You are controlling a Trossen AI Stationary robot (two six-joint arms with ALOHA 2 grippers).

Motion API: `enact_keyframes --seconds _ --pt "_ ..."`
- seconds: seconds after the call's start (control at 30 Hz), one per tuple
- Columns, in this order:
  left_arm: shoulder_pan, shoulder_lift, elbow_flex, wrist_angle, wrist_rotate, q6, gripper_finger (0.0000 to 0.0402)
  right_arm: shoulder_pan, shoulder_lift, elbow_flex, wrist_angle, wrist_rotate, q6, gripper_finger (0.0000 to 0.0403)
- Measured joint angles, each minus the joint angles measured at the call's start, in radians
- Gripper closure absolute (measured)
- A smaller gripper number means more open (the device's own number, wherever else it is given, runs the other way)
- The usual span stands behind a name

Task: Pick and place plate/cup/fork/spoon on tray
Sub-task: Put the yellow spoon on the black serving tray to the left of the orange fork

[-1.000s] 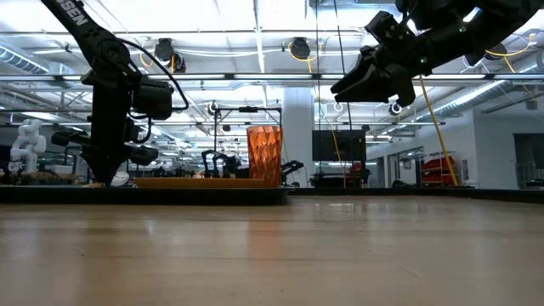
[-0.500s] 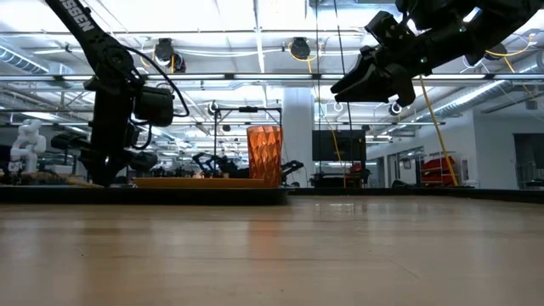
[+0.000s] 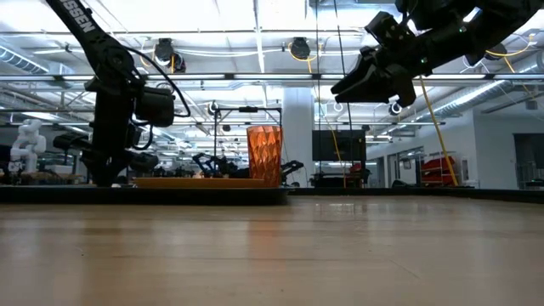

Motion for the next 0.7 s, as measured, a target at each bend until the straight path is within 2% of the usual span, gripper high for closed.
enact_keyframes --seconds 0.17,0.37,0.7 --pt "-0.016 -0.027 0.002 0.002 0.036 0.010 0.0348 0.000 0.000 0.000 -0.002 0.000 0.005 0.0200" --pt "-0.057 -0.038 0.003 0.027 0.144 0.029 0.0348 0.005 0.000 0.000 -0.002 0.000 0.008 0.0200" --pt "-0.077 -0.038 -0.006 0.012 0.162 -0.033 0.0348 0.005 0.000 0.000 -0.002 0.000 0.003 0.0200"
